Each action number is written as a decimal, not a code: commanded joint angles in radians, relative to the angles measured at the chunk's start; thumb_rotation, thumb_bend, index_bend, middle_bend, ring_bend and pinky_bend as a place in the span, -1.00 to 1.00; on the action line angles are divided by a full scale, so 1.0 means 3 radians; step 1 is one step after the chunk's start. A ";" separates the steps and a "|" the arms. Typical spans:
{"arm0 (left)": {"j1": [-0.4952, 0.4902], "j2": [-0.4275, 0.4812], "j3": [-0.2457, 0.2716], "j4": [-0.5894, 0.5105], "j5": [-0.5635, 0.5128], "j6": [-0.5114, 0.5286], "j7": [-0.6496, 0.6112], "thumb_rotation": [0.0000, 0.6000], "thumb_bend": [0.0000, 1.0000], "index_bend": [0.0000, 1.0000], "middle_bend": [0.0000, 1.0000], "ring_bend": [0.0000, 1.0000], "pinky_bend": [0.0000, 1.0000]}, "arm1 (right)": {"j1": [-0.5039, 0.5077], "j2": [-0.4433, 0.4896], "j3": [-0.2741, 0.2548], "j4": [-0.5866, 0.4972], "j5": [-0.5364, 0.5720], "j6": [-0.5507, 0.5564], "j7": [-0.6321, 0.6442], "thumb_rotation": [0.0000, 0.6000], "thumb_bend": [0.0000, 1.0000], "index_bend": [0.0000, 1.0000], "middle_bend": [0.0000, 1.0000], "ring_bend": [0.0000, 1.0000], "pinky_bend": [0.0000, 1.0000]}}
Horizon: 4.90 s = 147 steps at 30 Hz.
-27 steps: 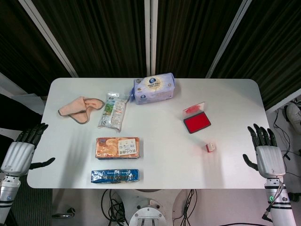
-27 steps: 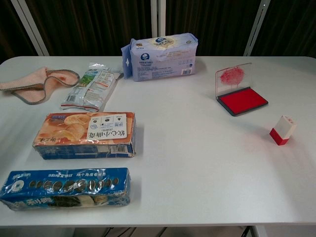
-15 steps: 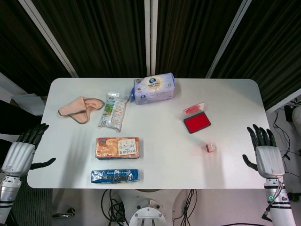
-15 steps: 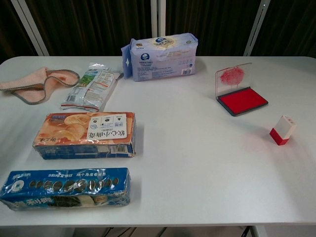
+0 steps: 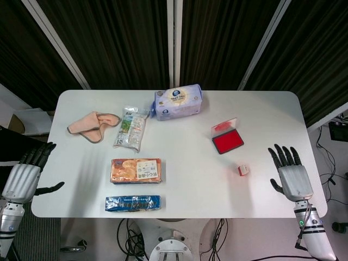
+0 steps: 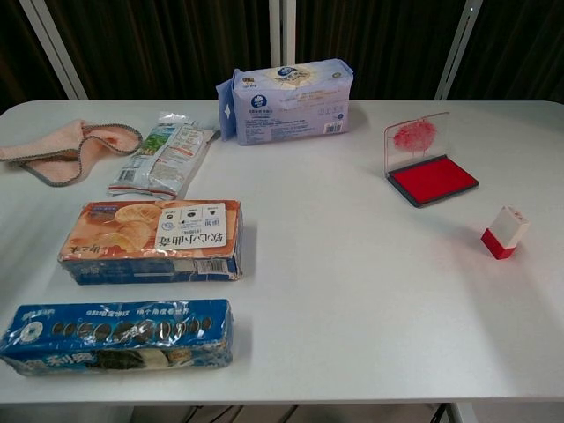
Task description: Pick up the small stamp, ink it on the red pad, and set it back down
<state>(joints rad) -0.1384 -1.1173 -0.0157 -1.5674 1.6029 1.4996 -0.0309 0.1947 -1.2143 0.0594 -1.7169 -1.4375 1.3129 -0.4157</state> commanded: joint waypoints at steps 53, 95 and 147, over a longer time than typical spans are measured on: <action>0.0013 -0.0033 0.0043 0.0106 -0.0008 -0.0025 -0.0101 0.66 -0.96 -0.90 -0.85 -0.84 -0.64 | 0.0415 -0.0642 -0.0246 0.0814 0.0002 -0.0652 0.0086 1.00 -0.14 -0.27 -1.00 -1.00 -1.00; 0.0027 -0.0029 0.0044 0.0107 -0.0009 -0.0005 -0.0118 0.67 -0.96 -0.90 -0.85 -0.85 -0.64 | 0.0384 -0.0544 -0.0297 0.0779 0.0151 -0.0654 0.0017 1.00 -0.14 -0.25 -1.00 -1.00 -1.00; 0.0020 -0.0048 0.0067 0.0154 0.0026 -0.0023 -0.0180 0.67 -0.96 -0.84 -0.85 -0.84 -0.63 | 0.0485 -0.0558 0.0058 0.0235 0.0559 -0.0324 -0.0836 1.00 -0.78 -0.31 -0.33 -0.72 -0.78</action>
<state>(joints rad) -0.1323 -1.1316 0.0045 -1.5213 1.6108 1.4926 -0.0852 0.3372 -1.3734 0.0774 -1.6554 -1.2711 1.2191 -0.6749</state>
